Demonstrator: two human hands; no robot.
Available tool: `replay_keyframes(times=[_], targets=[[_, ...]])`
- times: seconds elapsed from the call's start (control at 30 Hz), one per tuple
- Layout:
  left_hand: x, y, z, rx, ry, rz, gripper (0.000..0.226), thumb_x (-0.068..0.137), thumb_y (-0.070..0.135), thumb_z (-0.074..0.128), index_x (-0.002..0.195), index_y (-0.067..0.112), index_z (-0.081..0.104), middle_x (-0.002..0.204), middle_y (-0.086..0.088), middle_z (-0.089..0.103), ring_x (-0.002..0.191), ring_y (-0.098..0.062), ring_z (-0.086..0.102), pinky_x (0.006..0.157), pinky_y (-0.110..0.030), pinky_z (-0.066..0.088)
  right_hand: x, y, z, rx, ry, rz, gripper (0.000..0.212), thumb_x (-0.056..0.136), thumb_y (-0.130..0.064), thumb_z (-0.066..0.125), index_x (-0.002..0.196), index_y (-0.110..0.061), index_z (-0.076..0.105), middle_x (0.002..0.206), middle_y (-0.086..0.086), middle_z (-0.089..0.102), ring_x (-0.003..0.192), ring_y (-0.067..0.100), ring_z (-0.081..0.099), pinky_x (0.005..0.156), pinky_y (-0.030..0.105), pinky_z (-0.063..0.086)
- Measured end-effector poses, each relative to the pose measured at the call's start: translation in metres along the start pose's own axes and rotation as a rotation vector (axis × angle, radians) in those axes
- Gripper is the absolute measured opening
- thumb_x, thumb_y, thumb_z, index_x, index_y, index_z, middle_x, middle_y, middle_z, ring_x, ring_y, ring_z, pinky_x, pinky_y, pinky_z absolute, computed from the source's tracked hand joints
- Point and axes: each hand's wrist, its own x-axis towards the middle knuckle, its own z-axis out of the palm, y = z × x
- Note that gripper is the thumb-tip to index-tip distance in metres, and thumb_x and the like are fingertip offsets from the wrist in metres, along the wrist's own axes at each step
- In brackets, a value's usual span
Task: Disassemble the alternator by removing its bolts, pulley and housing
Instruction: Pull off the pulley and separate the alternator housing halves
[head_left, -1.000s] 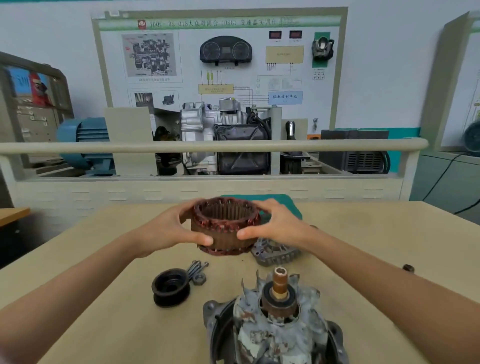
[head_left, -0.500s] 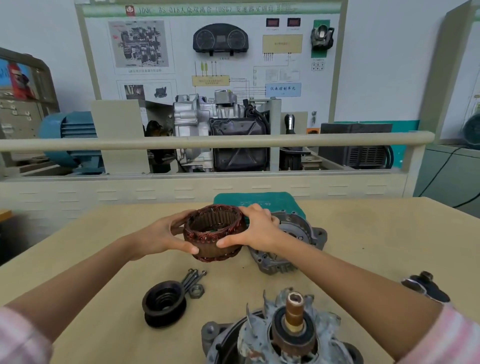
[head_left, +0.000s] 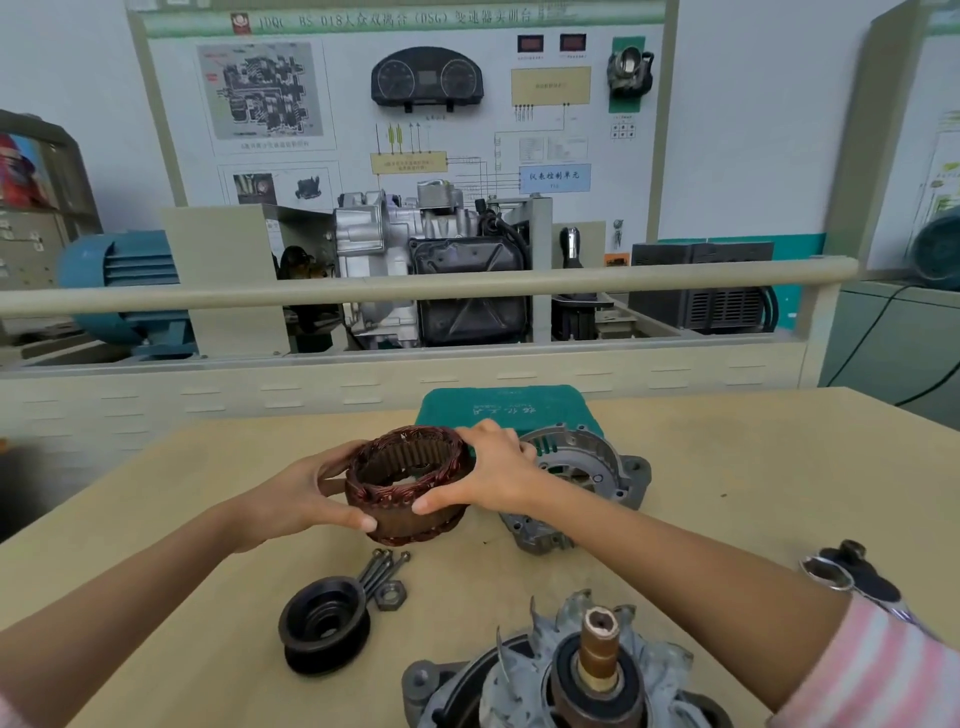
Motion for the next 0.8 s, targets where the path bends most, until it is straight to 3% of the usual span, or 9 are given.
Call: replay_keyframes(times=[0.23,0.4,0.53,0.73,0.8], targets=[[0.0,0.001,-0.003,0.019,-0.046,-0.076,0.072,0.057,0.036,0.088,0.117,0.05,0.051,0.118,0.032,0.061,0.113,0.009,0.056,0.083,-0.006,0.044,0.003,0.006,0.002,0.014,-0.079,0.034,0.078,0.062,-0.069,0.07,0.129,-0.035,0.052,0.121,0.003,0.042,0.124,0.028,0.03,0.099,0.042,0.022],[0.012,0.006,0.001,0.044,-0.066,-0.082,0.078,0.05,0.045,0.086,0.12,0.046,0.05,0.121,0.024,0.062,0.115,0.006,0.055,0.094,-0.014,0.043,0.008,0.021,0.004,0.075,-0.076,0.046,0.073,0.059,-0.068,0.072,0.123,-0.038,0.058,0.128,0.002,0.044,0.128,0.028,0.03,0.105,0.046,0.019],[0.016,0.01,0.003,0.051,-0.079,-0.09,0.075,0.05,0.048,0.084,0.116,0.049,0.05,0.115,0.031,0.062,0.11,0.014,0.053,0.086,-0.007,0.042,0.013,0.026,0.003,0.041,-0.101,0.073,0.077,0.058,-0.071,0.07,0.124,-0.033,0.057,0.129,0.002,0.045,0.128,0.028,0.03,0.106,0.046,0.02],[0.02,0.005,0.014,0.081,-0.008,-0.073,0.082,0.062,0.03,0.09,0.132,0.036,0.048,0.129,0.017,0.058,0.125,-0.002,0.047,0.106,-0.025,0.035,0.013,0.029,0.004,-0.077,-0.093,0.064,0.085,0.062,-0.068,0.071,0.135,-0.033,0.047,0.138,0.006,0.038,0.133,0.032,0.02,0.108,0.05,0.012],[0.019,0.005,0.018,0.083,0.023,-0.074,0.082,0.065,0.025,0.087,0.135,0.032,0.045,0.131,0.015,0.056,0.127,-0.005,0.046,0.107,-0.025,0.034,0.013,0.029,0.003,-0.089,-0.111,0.06,0.086,0.063,-0.068,0.07,0.137,-0.033,0.044,0.14,0.006,0.037,0.134,0.033,0.019,0.108,0.05,0.012]])
